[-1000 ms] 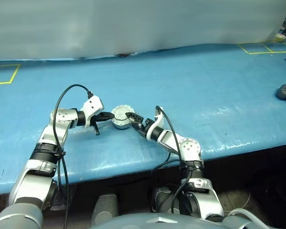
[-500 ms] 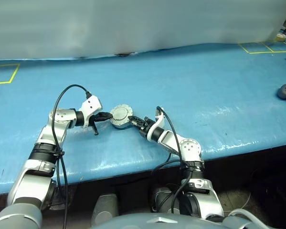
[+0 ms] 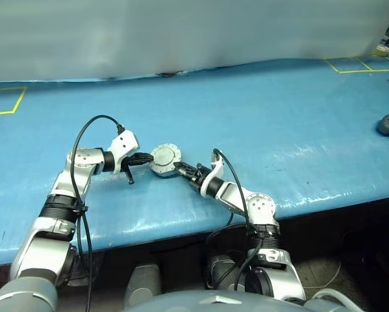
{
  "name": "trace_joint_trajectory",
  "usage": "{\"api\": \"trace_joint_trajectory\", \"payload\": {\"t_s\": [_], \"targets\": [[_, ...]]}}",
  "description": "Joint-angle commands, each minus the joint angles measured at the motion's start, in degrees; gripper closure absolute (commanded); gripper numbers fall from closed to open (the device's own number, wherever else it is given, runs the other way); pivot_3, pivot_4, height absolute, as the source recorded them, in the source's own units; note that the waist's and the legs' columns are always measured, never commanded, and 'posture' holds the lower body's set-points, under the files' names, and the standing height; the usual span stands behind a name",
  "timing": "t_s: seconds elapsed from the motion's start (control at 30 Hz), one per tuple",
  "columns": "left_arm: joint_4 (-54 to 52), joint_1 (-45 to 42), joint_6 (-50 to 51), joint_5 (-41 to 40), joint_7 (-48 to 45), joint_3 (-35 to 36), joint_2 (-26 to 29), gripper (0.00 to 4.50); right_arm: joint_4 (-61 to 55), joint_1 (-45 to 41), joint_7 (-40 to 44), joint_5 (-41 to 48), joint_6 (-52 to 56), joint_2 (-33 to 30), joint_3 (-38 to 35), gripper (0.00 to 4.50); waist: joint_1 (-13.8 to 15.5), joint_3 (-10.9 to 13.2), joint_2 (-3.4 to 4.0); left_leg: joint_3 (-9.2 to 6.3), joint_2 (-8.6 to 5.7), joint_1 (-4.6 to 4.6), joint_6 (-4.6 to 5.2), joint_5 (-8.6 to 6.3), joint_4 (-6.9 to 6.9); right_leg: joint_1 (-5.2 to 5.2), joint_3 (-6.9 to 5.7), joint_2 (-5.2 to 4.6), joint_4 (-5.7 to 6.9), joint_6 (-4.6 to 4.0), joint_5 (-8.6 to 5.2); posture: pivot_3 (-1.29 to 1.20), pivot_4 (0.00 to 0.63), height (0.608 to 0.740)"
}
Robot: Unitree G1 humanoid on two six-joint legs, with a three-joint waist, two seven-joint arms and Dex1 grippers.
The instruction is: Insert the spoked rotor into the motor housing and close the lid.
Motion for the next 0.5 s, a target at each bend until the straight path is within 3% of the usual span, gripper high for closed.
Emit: {"api": "trace_joint_trajectory", "payload": {"t_s": [0.03,0.5], "targets": [[0.2,0.4,0.7,0.6,-0.3,-1.2,-0.2,4.50,-1.5,0.4,1.0,0.6,0.8,2.5,1.2,3.22,0.0,0.0,0.00,0.00,0.00,0.00,0.00,0.00,0.00,0.00,0.00,0.00,0.00,0.00,0.00,0.00,0.150,0.740],[-1.7,1.6,1.4,-1.3,0.5,1.0,0.1,4.50,-1.5,0.0,1.7,0.8,0.0,3.1,0.8,3.22,-0.1,0.0,0.00,0.00,0.00,-0.05,0.00,0.00,-0.01,-0.06,0.00,0.00,0.00,0.00,0.00,0.00,0.150,0.740]]}}
